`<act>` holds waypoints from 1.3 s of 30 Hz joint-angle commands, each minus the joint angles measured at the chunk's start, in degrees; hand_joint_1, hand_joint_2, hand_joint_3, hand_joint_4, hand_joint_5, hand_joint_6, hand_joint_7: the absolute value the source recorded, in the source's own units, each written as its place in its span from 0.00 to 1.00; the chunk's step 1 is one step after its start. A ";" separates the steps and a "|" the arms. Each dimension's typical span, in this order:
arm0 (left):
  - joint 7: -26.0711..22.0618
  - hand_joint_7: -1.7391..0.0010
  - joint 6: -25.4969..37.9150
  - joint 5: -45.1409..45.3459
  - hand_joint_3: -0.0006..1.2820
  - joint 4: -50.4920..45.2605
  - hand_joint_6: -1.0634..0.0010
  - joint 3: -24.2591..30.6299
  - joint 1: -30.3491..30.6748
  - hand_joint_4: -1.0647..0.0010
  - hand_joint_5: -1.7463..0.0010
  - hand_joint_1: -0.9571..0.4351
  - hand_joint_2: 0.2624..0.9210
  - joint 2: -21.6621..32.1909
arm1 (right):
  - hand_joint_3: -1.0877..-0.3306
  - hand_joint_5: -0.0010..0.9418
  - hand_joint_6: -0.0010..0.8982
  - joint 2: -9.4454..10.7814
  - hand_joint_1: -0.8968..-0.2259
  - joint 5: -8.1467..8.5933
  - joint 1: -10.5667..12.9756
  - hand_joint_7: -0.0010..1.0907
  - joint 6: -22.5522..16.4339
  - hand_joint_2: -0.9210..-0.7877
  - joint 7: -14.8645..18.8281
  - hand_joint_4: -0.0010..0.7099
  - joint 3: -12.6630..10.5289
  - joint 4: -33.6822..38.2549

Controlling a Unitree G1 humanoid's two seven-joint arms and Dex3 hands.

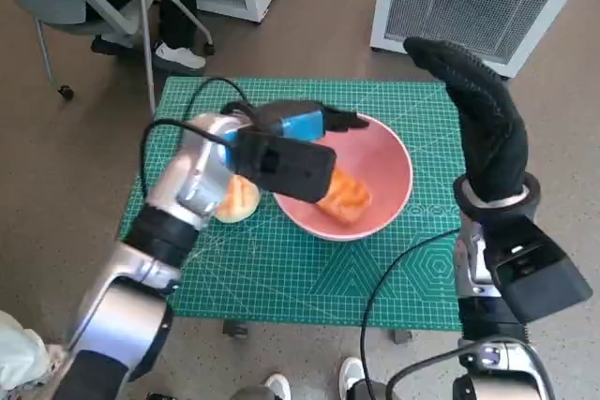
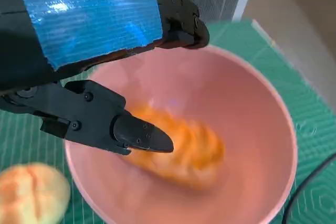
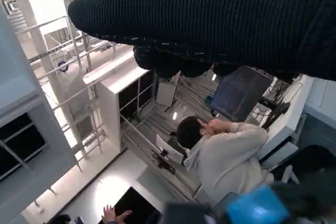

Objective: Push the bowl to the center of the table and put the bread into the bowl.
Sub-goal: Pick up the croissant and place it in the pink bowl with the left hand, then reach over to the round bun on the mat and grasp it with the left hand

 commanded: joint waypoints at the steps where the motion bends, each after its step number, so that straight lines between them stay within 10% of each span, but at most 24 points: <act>1: -0.22 0.96 -0.45 -2.67 0.00 -4.98 0.78 3.48 4.06 0.96 0.99 0.42 0.97 4.19 | 0.24 0.03 0.00 0.48 0.49 -0.09 1.15 0.57 0.74 0.00 -0.30 0.34 0.06 0.31; 19: 1.67 0.93 -3.32 -8.46 0.00 -10.23 0.71 13.95 14.44 0.83 0.98 0.43 0.97 16.07 | 0.25 0.03 0.00 0.39 0.49 0.38 0.61 0.57 0.77 0.00 0.10 0.33 0.01 0.98; 39: 3.87 0.92 1.72 -4.46 0.00 -8.60 0.70 11.43 18.83 0.79 0.99 0.45 0.97 16.80 | 0.28 0.06 0.00 -0.44 0.48 1.01 -1.43 0.58 -1.24 0.00 2.11 0.33 0.02 4.77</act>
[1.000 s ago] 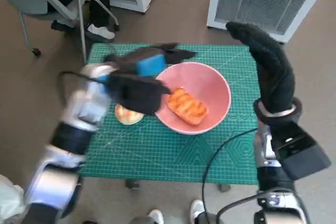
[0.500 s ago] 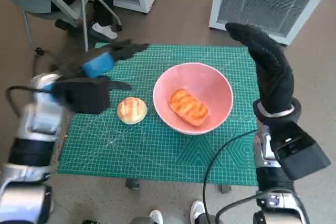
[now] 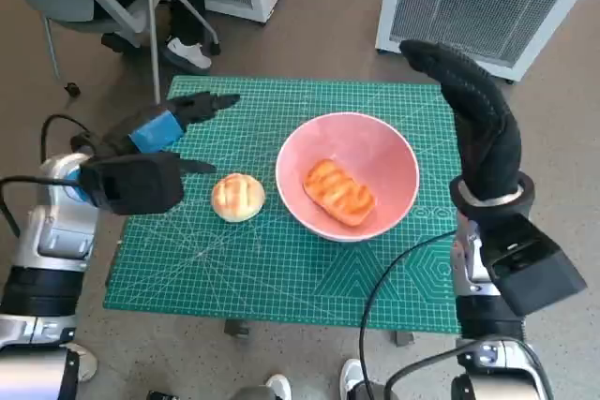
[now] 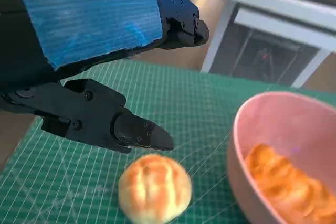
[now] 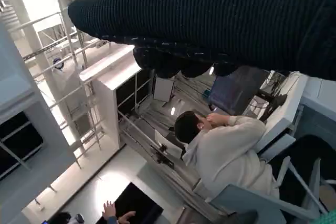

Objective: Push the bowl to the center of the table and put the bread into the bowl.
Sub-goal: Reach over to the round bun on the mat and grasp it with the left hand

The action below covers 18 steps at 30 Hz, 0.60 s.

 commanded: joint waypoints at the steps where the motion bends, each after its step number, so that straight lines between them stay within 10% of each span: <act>1: 0.50 0.92 1.29 1.42 0.00 2.23 0.70 -1.83 -0.23 0.79 0.99 0.45 0.96 -0.75 | 0.28 0.06 0.00 -0.57 0.48 0.63 -0.13 0.58 -0.20 0.00 1.20 0.33 -0.12 1.65; 18: 3.11 0.90 3.26 7.77 0.00 18.90 0.65 -10.23 -7.06 0.74 0.99 0.47 0.95 -7.53 | 0.29 0.07 0.00 -1.21 0.47 1.58 -1.20 0.60 -1.33 0.00 3.12 0.32 -0.41 3.24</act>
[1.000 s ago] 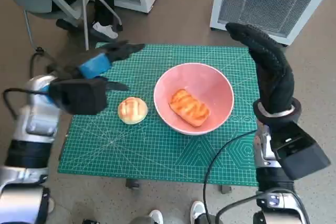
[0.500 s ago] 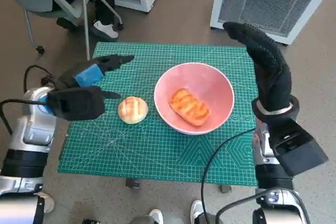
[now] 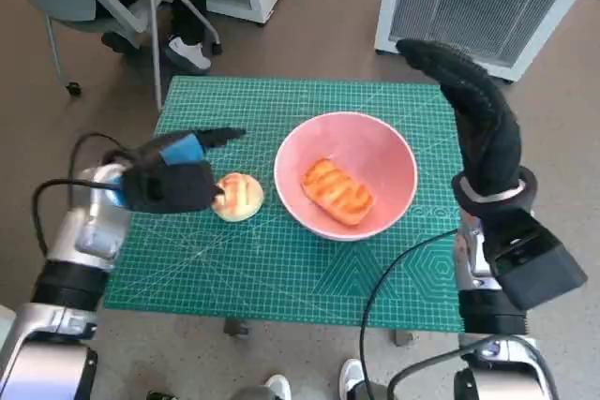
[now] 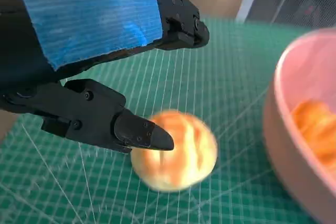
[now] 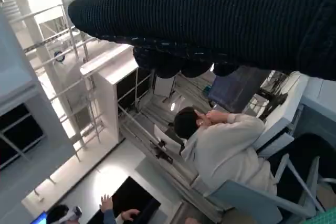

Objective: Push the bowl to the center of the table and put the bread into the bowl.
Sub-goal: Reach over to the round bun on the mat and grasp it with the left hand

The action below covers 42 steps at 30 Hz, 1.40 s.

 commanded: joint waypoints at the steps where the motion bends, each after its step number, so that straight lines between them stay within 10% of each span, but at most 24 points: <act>1: 1.09 0.90 0.45 1.83 0.00 4.52 0.65 -2.10 -3.09 0.74 0.99 0.47 0.95 -1.88 | 0.29 0.07 0.00 -0.37 0.47 0.57 0.23 0.60 -0.22 0.00 0.78 0.32 -0.20 0.73; 12: 3.44 0.87 -1.72 3.40 0.00 14.64 0.60 -5.13 -6.20 0.60 0.97 0.49 0.95 -5.21 | 0.28 0.08 0.00 -0.66 0.47 0.57 0.40 0.60 0.12 0.00 0.85 0.30 -0.21 -0.08; 19: 4.97 0.59 -3.49 3.80 0.03 17.84 0.52 -6.29 -6.49 0.34 0.95 0.50 0.98 -6.18 | 0.28 0.09 0.00 -0.61 0.48 0.74 0.84 0.60 0.81 0.00 0.77 0.29 -0.11 -1.04; 22: 5.54 0.32 -4.31 3.89 0.09 18.54 0.47 -6.52 -6.55 0.40 0.57 0.60 0.99 -6.14 | 0.28 0.09 0.00 -0.51 0.48 0.68 1.09 0.60 1.03 0.00 0.59 0.29 -0.03 -1.45; 30: 5.66 0.36 -6.09 3.64 0.06 18.73 0.37 -6.19 -7.57 0.37 0.32 0.68 0.98 -4.53 | 0.27 0.11 0.00 -0.30 0.48 0.34 1.50 0.59 1.53 0.00 0.15 0.28 -0.04 -2.14; 42: 3.40 0.34 -4.50 2.36 0.06 14.15 0.39 -4.12 -8.68 0.33 0.35 0.69 0.97 -1.67 | 0.27 0.13 0.00 -0.13 0.50 0.00 1.79 0.59 1.69 0.00 -0.22 0.26 -0.11 -2.35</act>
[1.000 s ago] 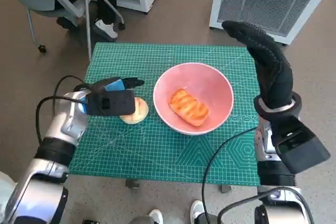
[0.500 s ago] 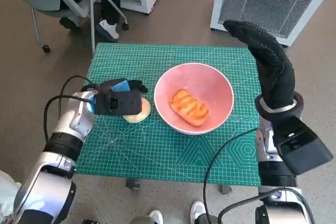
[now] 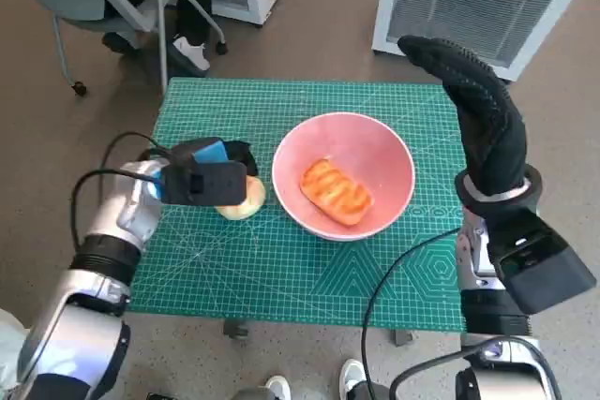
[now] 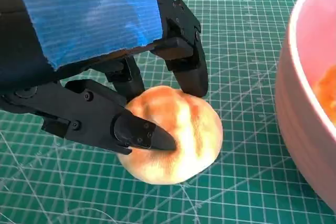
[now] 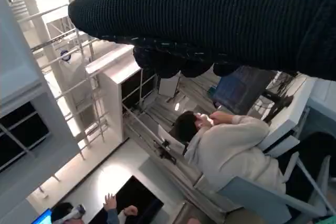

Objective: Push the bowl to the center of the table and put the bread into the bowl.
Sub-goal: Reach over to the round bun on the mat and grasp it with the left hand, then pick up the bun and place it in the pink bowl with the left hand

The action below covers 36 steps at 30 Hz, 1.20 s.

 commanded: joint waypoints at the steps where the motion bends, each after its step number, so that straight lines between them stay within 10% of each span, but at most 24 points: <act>1: -0.81 0.34 0.77 -0.32 0.06 -1.49 0.39 0.65 -0.69 0.33 0.35 0.69 0.97 1.09 | 0.27 0.14 0.00 0.15 0.50 -0.34 1.35 0.59 0.59 0.00 -0.30 0.25 -0.09 -0.03; 11: -2.99 0.32 1.51 -6.62 0.05 -15.02 0.38 9.06 -1.55 0.35 0.36 0.69 0.98 6.15 | 0.27 0.49 0.00 0.71 0.50 -1.33 1.62 0.59 -0.22 0.00 -1.30 0.02 -0.17 0.39; 36: -4.45 0.32 3.26 -11.46 0.03 -32.37 0.38 10.85 -6.93 0.32 0.38 0.69 1.00 1.85 | 0.27 0.52 0.00 0.93 0.49 -1.44 2.65 0.59 0.84 0.00 -1.93 0.00 -0.04 -1.19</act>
